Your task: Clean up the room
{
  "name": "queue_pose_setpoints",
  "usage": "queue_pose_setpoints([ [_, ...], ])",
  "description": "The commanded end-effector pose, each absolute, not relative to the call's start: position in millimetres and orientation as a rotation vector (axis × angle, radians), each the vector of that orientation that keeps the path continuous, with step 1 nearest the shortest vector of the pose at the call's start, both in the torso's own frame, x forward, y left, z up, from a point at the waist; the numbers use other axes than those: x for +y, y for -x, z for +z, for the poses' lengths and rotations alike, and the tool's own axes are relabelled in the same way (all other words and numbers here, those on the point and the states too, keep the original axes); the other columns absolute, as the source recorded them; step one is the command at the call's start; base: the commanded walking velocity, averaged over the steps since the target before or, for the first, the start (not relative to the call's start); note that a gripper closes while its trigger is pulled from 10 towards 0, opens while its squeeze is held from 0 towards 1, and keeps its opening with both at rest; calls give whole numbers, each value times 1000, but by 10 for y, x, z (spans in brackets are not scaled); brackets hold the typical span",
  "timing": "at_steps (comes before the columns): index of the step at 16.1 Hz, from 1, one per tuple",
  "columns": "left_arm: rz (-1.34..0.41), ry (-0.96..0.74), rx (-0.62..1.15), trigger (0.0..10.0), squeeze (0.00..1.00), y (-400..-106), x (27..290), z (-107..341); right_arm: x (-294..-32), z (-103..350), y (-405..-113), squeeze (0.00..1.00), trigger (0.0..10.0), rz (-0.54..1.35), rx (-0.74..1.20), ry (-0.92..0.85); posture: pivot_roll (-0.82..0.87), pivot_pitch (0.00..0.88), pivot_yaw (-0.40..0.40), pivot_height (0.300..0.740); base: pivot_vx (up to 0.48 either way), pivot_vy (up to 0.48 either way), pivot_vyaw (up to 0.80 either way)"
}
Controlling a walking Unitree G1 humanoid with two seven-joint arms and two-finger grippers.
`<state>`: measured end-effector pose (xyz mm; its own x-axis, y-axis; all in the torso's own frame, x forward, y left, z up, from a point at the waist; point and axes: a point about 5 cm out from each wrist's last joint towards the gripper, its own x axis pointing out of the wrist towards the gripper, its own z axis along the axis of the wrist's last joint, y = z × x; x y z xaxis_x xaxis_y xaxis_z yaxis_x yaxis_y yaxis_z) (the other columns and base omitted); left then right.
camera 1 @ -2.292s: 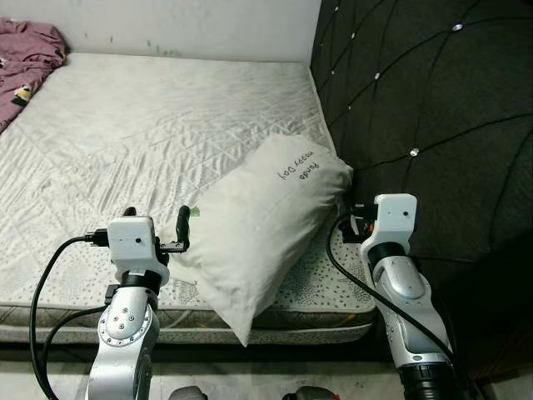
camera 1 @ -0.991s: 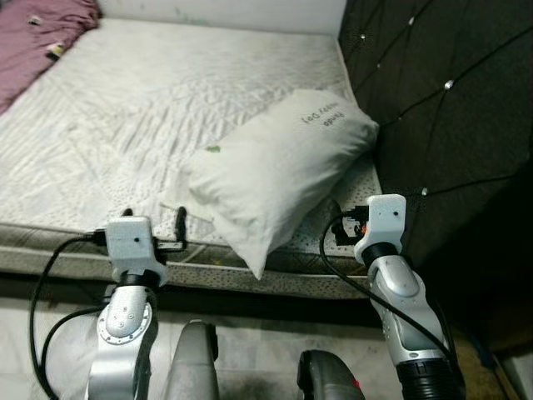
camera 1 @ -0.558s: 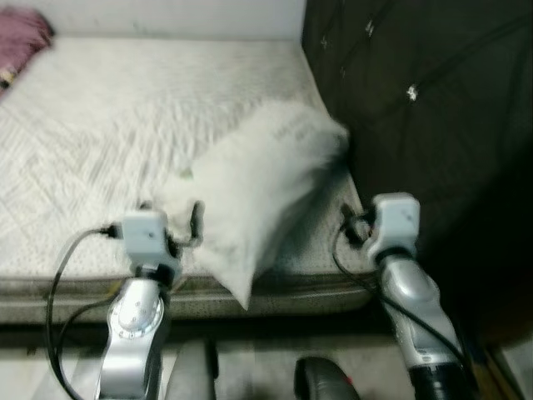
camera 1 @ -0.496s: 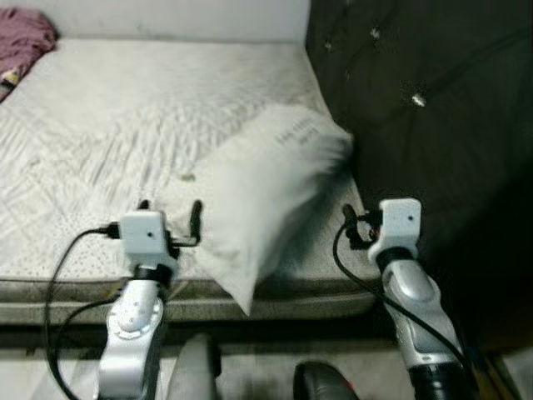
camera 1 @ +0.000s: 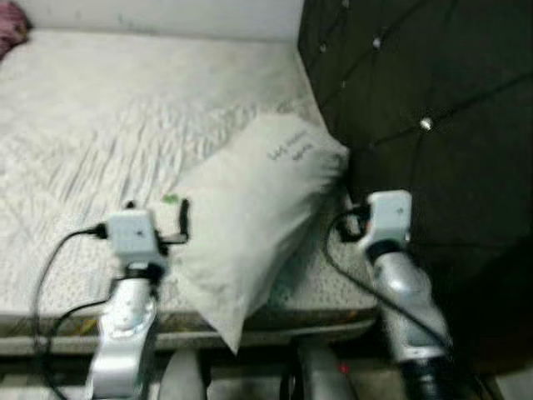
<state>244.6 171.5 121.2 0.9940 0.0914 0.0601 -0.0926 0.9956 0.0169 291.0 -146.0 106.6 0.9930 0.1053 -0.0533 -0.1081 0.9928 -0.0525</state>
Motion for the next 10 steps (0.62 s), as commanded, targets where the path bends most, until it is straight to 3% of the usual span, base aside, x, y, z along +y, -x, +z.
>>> queue_pose_setpoints([
  [1, 107, -32, -49, 10000, 0, -2440, 1726, 1211, -1480, 1084, -2912, 0, 10000, 115, 48, 56, 34, 72, -47, 636, 0, 0, 0],
  [7, 186, -94, -33, 10000, 0, -2397, 1856, 1233, -1315, 1008, -2973, 0, 10000, 264, 108, 70, 68, 103, -49, 566, 0, 0, 0],
  [10, 226, -121, -30, 10000, 0, -2363, 1957, 1286, -1266, 1001, -2988, 0, 10000, 305, 116, 76, 79, 126, -56, 561, 0, 0, 0],
])
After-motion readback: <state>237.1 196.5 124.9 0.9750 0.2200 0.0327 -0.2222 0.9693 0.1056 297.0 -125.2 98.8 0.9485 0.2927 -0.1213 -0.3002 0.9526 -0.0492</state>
